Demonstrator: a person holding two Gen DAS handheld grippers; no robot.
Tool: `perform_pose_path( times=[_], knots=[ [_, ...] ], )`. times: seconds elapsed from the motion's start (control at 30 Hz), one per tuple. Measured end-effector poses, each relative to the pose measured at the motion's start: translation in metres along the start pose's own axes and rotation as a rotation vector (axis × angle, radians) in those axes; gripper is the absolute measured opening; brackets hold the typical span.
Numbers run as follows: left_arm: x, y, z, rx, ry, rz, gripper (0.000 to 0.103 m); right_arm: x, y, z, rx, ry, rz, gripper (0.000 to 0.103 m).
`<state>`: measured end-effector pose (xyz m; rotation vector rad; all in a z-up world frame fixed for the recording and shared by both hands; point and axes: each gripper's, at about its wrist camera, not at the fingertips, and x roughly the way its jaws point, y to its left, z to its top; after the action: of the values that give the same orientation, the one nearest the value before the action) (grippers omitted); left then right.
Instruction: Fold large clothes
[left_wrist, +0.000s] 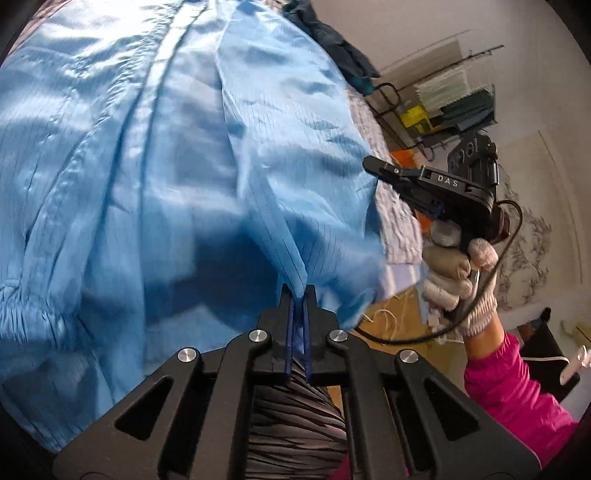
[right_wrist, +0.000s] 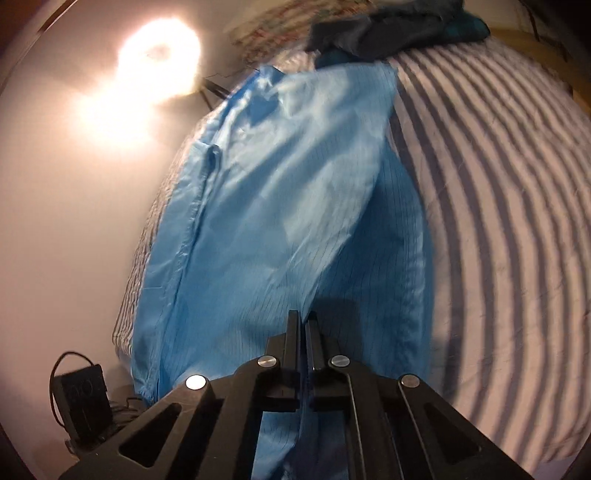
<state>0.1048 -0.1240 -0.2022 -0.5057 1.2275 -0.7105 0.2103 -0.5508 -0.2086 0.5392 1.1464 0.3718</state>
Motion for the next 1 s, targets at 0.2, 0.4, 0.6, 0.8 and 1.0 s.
perform_pose_path(
  times=[0.2,0.4,0.6,0.8,1.0],
  knots=[
    [0.024,-0.007,0.000,0.032,0.045,0.027,0.002,-0.039,-0.008,0.012,-0.076,-0.034,-0.123,0.000],
    [0.037,-0.001,-0.003,0.017,0.078,0.028,0.002,-0.019,-0.029,0.006,-0.041,0.035,-0.137,0.012],
    [0.028,-0.001,0.003,0.012,0.075,0.040,0.028,-0.059,-0.025,-0.041,-0.021,0.018,0.063,0.044],
    [0.015,-0.010,0.029,0.021,-0.002,0.029,0.055,-0.060,-0.014,-0.111,-0.049,0.066,0.064,0.044],
    [0.036,0.007,0.060,-0.059,0.006,0.075,0.012,-0.030,-0.006,-0.123,-0.063,0.108,-0.038,0.008]
  ],
)
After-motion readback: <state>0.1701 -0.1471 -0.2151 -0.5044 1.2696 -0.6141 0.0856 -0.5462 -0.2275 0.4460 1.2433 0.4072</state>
